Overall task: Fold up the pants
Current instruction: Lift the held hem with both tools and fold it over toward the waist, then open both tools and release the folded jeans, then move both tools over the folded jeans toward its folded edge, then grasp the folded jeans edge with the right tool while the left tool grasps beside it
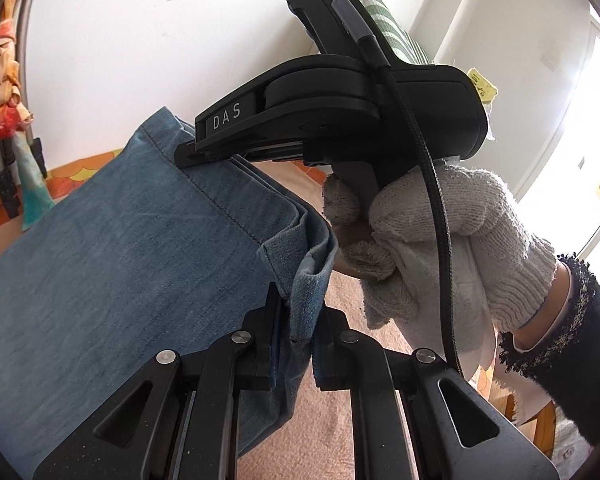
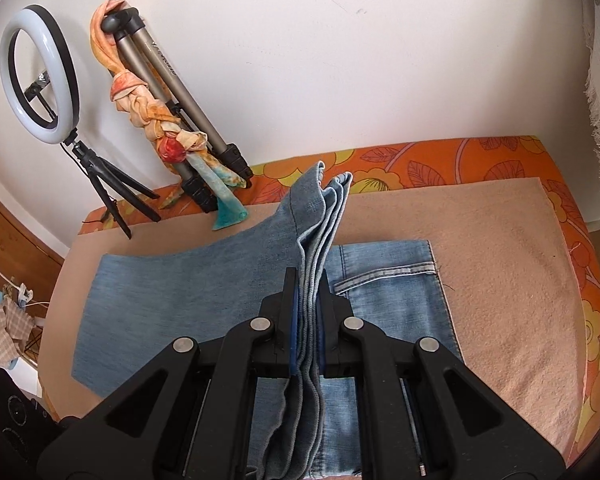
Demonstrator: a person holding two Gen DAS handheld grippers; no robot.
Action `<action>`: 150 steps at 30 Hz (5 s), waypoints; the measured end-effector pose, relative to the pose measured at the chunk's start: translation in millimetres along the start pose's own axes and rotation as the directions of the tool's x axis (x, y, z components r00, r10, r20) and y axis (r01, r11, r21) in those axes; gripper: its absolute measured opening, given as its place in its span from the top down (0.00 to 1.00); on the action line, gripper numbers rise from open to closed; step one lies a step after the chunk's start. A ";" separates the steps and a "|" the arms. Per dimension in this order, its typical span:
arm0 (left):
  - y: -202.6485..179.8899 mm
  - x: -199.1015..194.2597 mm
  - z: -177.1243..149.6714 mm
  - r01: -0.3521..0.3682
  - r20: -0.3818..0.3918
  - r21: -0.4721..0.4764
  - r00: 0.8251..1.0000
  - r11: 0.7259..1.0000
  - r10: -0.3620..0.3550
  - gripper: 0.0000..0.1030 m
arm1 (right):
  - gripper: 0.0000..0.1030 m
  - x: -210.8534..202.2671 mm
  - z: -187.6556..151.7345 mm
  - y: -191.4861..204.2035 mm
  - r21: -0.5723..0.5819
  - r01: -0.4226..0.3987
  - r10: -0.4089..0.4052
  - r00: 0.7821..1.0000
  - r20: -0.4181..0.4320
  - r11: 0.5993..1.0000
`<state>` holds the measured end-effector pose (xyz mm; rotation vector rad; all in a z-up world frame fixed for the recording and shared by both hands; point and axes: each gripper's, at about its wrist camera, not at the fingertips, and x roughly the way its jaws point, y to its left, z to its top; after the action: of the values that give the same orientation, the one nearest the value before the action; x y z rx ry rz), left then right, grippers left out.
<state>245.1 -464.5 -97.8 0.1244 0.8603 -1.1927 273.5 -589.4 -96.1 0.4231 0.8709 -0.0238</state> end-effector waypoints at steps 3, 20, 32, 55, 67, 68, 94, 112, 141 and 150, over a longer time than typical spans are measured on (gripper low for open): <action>-3.0 2.7 2.4 -0.001 -0.010 0.000 1.000 1.000 0.001 0.90 | 0.93 4.1 -1.2 -8.0 0.007 0.002 -0.002 1.000 -0.007 1.000; -15.9 32.8 -4.0 0.034 -0.123 0.015 0.992 0.999 -0.032 0.77 | 0.83 41.1 -23.6 -44.4 0.030 0.131 -0.126 0.985 -0.121 0.991; -10.4 -21.7 -26.5 -0.004 -0.071 0.031 0.997 1.000 0.007 0.58 | 0.78 -13.4 -40.3 -38.1 0.087 0.144 -0.142 0.989 -0.029 0.986; 84.8 -196.1 -89.9 -0.291 0.048 -0.171 0.952 0.941 0.303 0.40 | 0.63 -25.2 -86.7 37.8 -0.054 0.203 -0.207 0.974 -0.088 0.978; 122.2 -260.1 -115.0 -0.498 0.110 -0.283 0.833 0.820 0.543 0.35 | 0.33 -58.5 -82.4 135.4 -0.133 0.132 -0.128 0.991 0.038 0.982; 123.1 -263.5 -116.3 -0.502 0.118 -0.286 0.827 0.816 0.550 0.35 | 0.32 -58.3 -82.2 143.6 -0.140 0.123 -0.118 0.992 0.042 0.983; 202.4 -234.9 -161.4 -0.388 0.042 -0.475 0.887 0.790 0.461 0.35 | 0.35 39.3 -49.9 285.8 -0.229 -0.090 0.073 0.994 -0.083 0.969; 231.6 -211.8 -186.8 -0.393 -0.043 -0.537 0.896 0.746 0.441 0.35 | 0.80 171.9 -64.8 373.7 -0.344 -0.178 0.048 0.933 -0.356 0.922; 215.1 -231.4 -207.8 -0.263 0.045 -0.619 0.929 0.740 0.367 0.35 | 0.63 203.8 -37.0 407.9 -0.403 -0.073 -0.089 0.925 -0.369 0.912; 214.5 -217.3 -204.3 -0.128 0.093 -0.641 0.966 0.757 0.242 0.37 | 0.61 198.7 -53.1 399.7 -0.341 -0.092 -0.091 0.871 -0.483 0.936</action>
<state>299.2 -108.8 -171.9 -0.4336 1.0285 -0.6607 439.5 -173.4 -134.3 0.0810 1.3539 0.2517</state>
